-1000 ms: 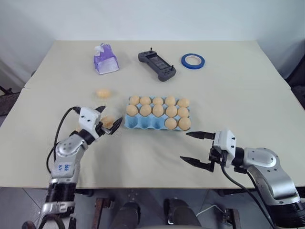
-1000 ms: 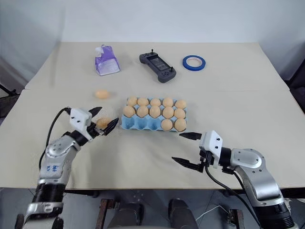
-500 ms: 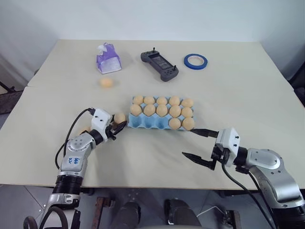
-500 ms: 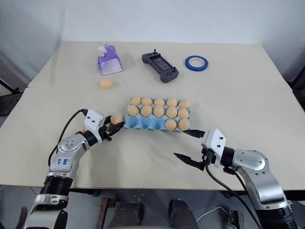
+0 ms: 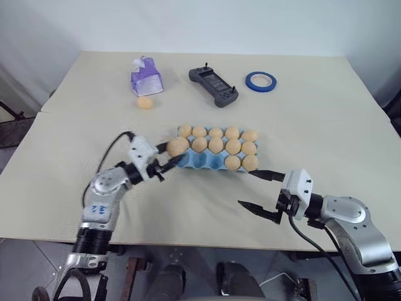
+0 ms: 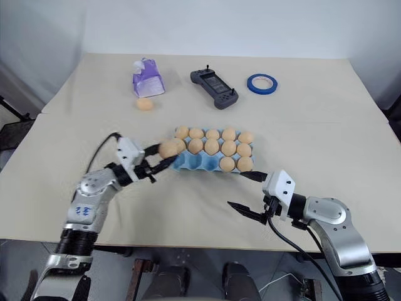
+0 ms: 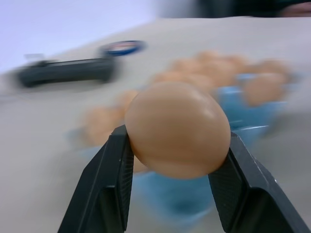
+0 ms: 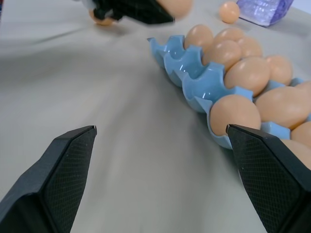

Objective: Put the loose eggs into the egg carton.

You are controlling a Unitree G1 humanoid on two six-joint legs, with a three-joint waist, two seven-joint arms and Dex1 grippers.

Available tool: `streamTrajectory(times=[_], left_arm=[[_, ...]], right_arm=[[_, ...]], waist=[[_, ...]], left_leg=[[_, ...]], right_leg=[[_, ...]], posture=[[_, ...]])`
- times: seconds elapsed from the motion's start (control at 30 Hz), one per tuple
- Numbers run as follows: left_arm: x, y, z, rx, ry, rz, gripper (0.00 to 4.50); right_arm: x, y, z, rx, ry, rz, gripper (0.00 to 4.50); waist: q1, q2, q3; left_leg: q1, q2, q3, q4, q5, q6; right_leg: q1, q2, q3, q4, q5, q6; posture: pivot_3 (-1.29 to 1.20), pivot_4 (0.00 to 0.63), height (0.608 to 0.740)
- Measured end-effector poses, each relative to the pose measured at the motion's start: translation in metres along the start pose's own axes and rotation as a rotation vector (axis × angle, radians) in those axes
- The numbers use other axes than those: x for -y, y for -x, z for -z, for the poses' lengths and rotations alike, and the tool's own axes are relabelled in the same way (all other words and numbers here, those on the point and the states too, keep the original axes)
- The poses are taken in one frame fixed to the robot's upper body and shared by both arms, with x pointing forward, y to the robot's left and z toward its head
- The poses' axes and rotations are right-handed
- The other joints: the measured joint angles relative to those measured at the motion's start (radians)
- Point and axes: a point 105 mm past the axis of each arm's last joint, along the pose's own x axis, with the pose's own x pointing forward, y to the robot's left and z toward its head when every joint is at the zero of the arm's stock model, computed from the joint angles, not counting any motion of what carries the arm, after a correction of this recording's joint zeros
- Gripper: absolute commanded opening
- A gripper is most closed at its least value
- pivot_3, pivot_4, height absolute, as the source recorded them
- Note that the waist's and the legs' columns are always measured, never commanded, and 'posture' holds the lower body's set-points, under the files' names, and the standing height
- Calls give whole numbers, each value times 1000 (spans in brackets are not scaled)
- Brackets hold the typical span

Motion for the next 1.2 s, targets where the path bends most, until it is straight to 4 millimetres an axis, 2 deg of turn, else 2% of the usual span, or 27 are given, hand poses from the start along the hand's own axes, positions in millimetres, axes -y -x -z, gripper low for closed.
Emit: streamTrajectory(times=[0.2,0.37,0.4,0.57,0.6,0.67,0.77,0.87,1.0,1.1,1.2], left_arm=[[17,-41,5,-16,37,128,1859],[19,-50,10,-25,30,145,1859],[19,-50,10,-24,31,148,2518],[13,-48,12,-25,-15,109,4030],[11,-46,12,-27,-16,102,4292],[9,-42,13,-35,-17,95,4292],[3,-22,16,-59,-19,74,4292],[-1,10,16,-83,-29,66,4292],[-4,55,5,-86,-82,32,4407],[-6,97,4,-119,-98,-59,4407],[-12,138,5,-162,-80,-203,4407]], right_arm=[[2,1,3,-10,-5,24,4500],[-1,3,5,-16,-15,47,4500],[-1,4,5,-15,-15,51,4500],[-2,7,6,-22,-22,73,4500],[-2,7,7,-25,-26,74,4500],[-2,7,7,-26,-27,75,4500],[-3,7,6,-22,-26,66,4500],[-5,9,3,-18,-21,27,4500],[-9,8,-10,50,0,-49,4500],[-11,7,-24,134,38,-108,4500],[-14,8,-30,175,63,-162,4500]], waist=[[-7,0,0],[-4,0,0],[-4,0,0],[-3,0,0],[-4,0,0],[-6,0,0],[-9,0,0],[-9,0,0],[-7,0,0],[-9,0,0],[-8,0,0]], left_leg=[[0,0,1,-1,0,0],[0,0,1,0,0,0],[0,0,1,0,0,0],[0,0,1,1,0,0],[0,0,1,1,0,0],[1,0,1,0,1,0],[1,1,1,-1,1,0],[1,1,1,-1,1,0],[1,1,1,-2,0,0],[1,2,2,-3,0,1],[1,2,1,-3,0,1]], right_leg=[[-1,1,0,1,0,0],[-1,1,0,1,0,0],[-1,1,1,1,0,0],[-1,1,1,2,0,0],[-1,1,1,2,0,0],[-1,1,1,3,0,0],[-1,1,1,3,0,0],[-2,1,1,3,0,0],[-1,0,1,1,0,0],[-1,0,1,0,0,0],[-1,0,1,-1,0,0]], posture=[[0,150,740],[0,150,740],[0,150,740],[0,150,740],[0,150,740],[0,150,740],[0,150,740],[0,150,740],[0,150,740],[0,150,740],[0,150,740]])
